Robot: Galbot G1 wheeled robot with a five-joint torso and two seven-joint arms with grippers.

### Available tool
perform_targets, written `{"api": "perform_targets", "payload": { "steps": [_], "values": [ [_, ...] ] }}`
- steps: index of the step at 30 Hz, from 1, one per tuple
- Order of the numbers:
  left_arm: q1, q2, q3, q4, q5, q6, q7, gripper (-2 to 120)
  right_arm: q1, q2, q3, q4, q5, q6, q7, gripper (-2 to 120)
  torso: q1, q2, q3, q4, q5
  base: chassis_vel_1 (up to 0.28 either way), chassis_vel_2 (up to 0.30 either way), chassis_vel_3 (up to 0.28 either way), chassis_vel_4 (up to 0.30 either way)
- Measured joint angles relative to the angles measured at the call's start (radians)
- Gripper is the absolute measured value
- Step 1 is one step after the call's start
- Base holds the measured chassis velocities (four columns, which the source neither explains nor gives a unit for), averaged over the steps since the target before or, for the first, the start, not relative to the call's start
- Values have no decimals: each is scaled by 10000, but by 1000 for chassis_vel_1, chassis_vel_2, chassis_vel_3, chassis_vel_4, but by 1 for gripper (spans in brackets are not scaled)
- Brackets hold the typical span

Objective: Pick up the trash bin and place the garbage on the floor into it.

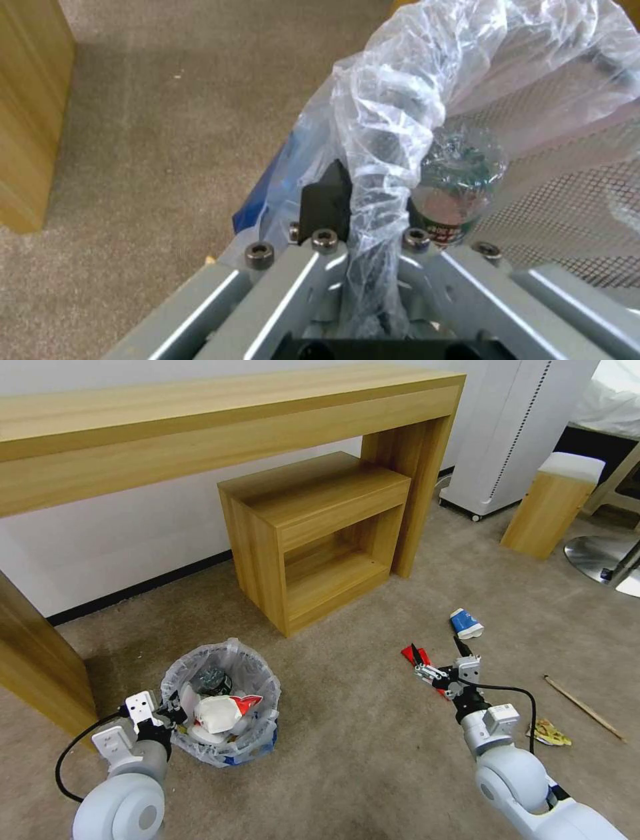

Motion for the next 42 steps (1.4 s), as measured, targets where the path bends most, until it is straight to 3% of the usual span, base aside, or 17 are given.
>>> {"api": "perform_targets", "payload": {
  "steps": [30, 42],
  "values": [
    [164, -86, 141, -59, 174, -1, 43, 1, -50, 335, 463, 6, -395, 167, -268, 98, 0, 0, 0, -1, 0, 0, 0, 0, 0],
    [239, -93, 177, -66, 318, -16, 86, 1, -108, 912, 799, -2, -809, 218, -405, 93, 0, 1, 0, 0, 0, 0, 0, 0, 0]
  ]
}}
